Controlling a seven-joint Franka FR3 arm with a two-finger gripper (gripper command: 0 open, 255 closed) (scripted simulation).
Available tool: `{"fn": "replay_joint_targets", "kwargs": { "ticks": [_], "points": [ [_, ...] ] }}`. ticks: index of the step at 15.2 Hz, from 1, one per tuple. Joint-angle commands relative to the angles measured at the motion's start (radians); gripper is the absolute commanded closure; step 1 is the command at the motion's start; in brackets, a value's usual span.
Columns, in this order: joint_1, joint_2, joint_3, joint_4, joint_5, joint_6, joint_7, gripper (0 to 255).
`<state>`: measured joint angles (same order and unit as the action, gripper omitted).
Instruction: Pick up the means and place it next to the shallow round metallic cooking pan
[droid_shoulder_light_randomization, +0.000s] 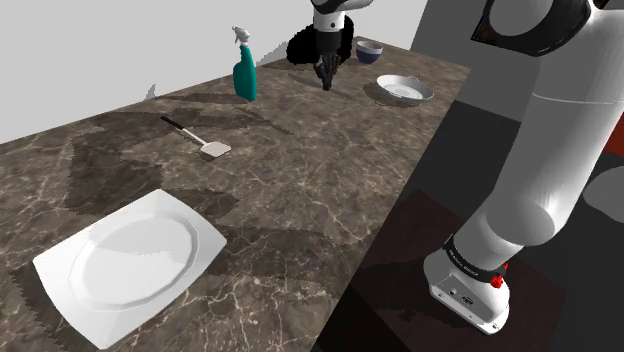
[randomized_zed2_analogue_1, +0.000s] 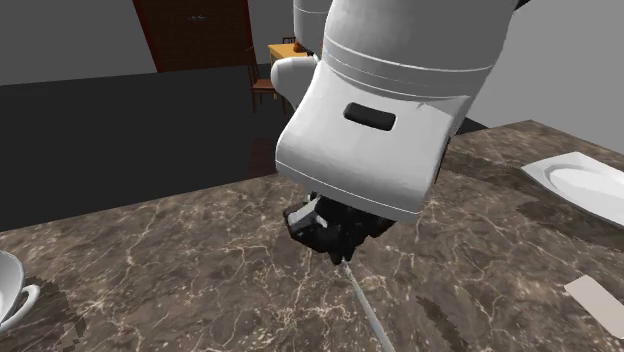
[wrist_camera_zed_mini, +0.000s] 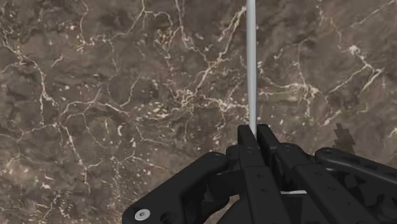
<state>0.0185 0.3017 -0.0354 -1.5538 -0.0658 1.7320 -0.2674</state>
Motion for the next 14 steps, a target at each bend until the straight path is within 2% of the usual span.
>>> {"fn": "replay_joint_targets", "kwargs": {
  "ticks": [1, 7, 14],
  "points": [
    [-0.023, -0.045, -0.014, -0.068, -0.002, 0.026, -0.036, 255],
    [-0.094, -0.136, -0.064, -0.197, -0.014, 0.072, -0.152, 255],
    [-0.178, -0.202, -0.131, -0.286, -0.03, 0.111, -0.296, 255]
  ]
}}
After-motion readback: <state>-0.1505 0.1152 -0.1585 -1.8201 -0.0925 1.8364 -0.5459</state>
